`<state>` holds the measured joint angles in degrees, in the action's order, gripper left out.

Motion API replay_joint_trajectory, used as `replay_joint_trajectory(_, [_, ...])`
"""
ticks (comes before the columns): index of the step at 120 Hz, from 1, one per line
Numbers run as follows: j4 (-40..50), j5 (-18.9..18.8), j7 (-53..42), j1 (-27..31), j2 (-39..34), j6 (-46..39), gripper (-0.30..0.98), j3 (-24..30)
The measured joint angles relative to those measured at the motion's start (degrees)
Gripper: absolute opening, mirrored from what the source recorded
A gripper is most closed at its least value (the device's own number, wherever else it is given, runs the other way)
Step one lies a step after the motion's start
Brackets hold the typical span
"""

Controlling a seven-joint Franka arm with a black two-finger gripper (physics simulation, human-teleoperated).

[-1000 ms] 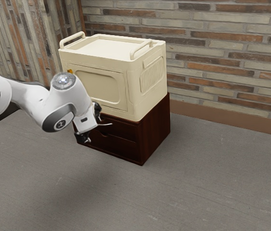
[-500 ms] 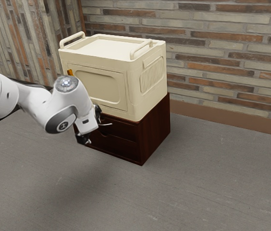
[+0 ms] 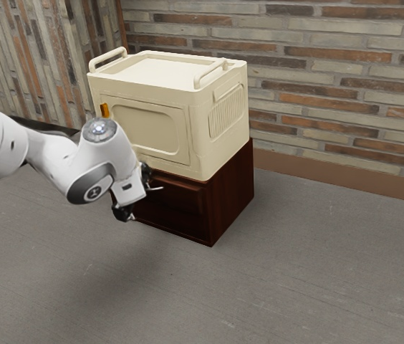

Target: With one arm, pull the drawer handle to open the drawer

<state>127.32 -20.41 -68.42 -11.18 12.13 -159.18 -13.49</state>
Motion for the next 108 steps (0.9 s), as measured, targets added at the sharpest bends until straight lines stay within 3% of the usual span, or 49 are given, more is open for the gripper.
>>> replay_joint_trajectory(108, [13.9, -0.6, 0.0, -1.0, -10.5, -2.4, 0.68, -2.3])
